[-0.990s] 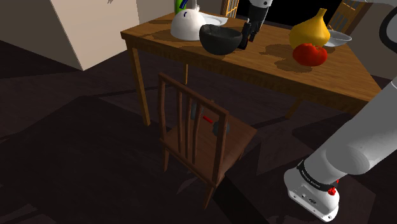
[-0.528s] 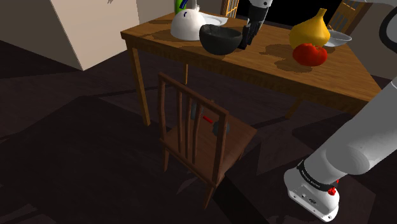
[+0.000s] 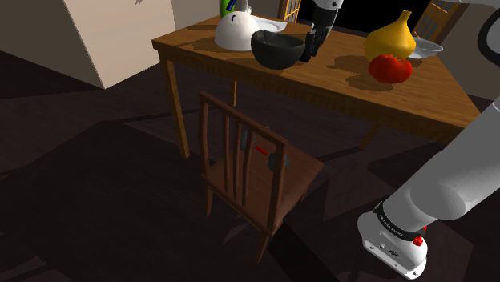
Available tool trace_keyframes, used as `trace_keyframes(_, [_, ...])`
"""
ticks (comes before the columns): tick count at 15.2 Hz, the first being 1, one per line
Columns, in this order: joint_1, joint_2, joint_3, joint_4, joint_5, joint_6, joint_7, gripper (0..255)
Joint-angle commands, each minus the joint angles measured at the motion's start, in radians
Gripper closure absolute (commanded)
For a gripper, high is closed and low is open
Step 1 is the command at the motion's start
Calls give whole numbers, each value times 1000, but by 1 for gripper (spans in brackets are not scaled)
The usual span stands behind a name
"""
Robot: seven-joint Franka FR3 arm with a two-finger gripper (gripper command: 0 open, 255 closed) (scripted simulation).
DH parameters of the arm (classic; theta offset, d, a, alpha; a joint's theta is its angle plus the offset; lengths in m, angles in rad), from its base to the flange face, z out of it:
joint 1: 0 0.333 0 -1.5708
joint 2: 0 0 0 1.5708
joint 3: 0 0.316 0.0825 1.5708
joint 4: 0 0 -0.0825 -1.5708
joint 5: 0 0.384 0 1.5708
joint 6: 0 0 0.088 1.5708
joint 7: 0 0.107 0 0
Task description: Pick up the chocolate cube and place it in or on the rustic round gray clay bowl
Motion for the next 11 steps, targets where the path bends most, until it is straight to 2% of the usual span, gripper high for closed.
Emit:
trace_keyframes(1, [0,1,0,15,0,-14,0,255])
trace_keyframes(11, [-3,31,-2,188,5,-157,-2,255])
